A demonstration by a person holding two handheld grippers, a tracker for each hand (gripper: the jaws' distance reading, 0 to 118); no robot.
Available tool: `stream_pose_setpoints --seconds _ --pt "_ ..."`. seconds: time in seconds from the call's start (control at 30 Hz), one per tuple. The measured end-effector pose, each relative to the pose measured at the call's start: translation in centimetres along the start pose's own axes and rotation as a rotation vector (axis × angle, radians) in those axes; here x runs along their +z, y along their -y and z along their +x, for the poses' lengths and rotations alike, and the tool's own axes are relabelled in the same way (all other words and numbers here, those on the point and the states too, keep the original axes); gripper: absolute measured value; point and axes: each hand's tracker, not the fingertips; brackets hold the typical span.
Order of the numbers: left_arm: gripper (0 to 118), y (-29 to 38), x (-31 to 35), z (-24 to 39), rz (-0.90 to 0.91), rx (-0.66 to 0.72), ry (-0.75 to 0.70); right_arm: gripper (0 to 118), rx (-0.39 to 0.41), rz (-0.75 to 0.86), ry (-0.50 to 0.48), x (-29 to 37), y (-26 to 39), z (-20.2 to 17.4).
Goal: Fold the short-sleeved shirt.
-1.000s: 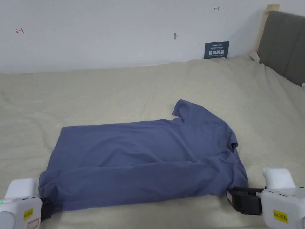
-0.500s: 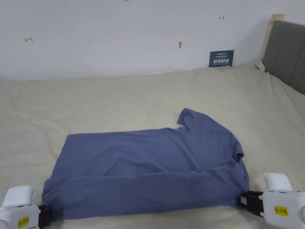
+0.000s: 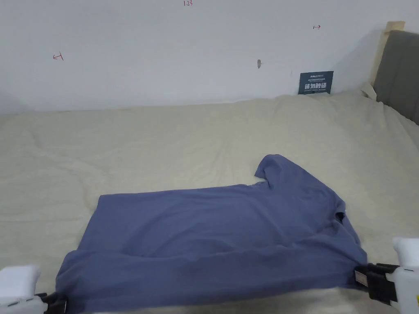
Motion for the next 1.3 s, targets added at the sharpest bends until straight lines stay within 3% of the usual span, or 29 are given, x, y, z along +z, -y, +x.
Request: stream_pose_setpoints --seconds 0.1,0.3,0.33,0.37,0.4,0.43,0.47,0.5,0.57,0.63,0.7,0.73,0.77,0.8,0.97,1.13,1.3 --pt "6 2.9 1.5 0.2 -0.028 0.009 0.012 4 -0.01 -0.032 0.001 1.3 2.3 0.8" --pt "6 7.0 0.0 -1.0 -0.098 0.059 0.058 4 -0.122 -0.088 -0.031 1.0 6.8 2.6" --pt "8 7.1 -0.2 -1.2 -0.091 0.076 0.065 9 -0.148 -0.061 -0.037 1.1 6.8 2.6" --pt "20 7.0 -0.3 -1.3 -0.062 0.088 0.062 29 -0.153 -0.052 -0.035 1.2 6.6 2.6" --pt "39 6.8 -0.3 -1.4 -0.062 0.103 0.051 52 -0.155 -0.056 -0.022 1.3 6.3 2.7" --pt "65 6.4 -0.2 -1.5 -0.077 0.107 0.029 73 -0.165 -0.066 0.015 1.5 6.1 2.7" --pt "96 6.3 0.2 -1.7 -0.065 0.105 0.03 85 -0.175 -0.053 0.021 1.8 6.0 2.7" --pt "109 6.1 0.6 -1.9 -0.037 0.112 0.035 85 -0.177 -0.037 0.01 2.3 5.9 2.8" --pt "112 5.4 1.8 -2.0 -0.001 0.134 0.051 85 -0.167 -0.006 0.023 3.6 5.2 2.3" --pt "108 4.1 2.6 -1.7 0.009 0.134 0.036 85 -0.121 0.054 0.035 5.0 4.2 1.8" --pt "70 2.7 3.1 -1.3 0.046 0.105 -0.002 75 -0.099 0.105 0.003 6.3 2.7 0.7" --pt "43 1.9 3.1 -1.0 0.051 0.081 -0.025 60 -0.11 0.123 -0.013 6.7 2.0 0.4" --pt "13 1.2 2.9 -0.6 0.058 0.073 -0.058 27 -0.105 0.147 -0.028 6.8 1.4 0.1" --pt "7 0.7 2.6 -0.3 0.077 0.067 -0.08 12 -0.098 0.153 -0.041 6.8 0.8 -0.1" --pt "0 -2.0 2.5 1.0 0.162 0.163 -0.105 0 -0.055 0.146 -0.017 4.9 -2.3 -1.3" --pt "0 -5.2 1.5 1.5 0.173 0.126 -0.059 0 -0.14 0.13 -0.015 1.3 -6.2 -0.3" --pt "0 -7.2 -0.9 2.0 0.155 0.091 -0.056 4 -0.058 0.032 -0.003 -4.6 -11.8 0.8"
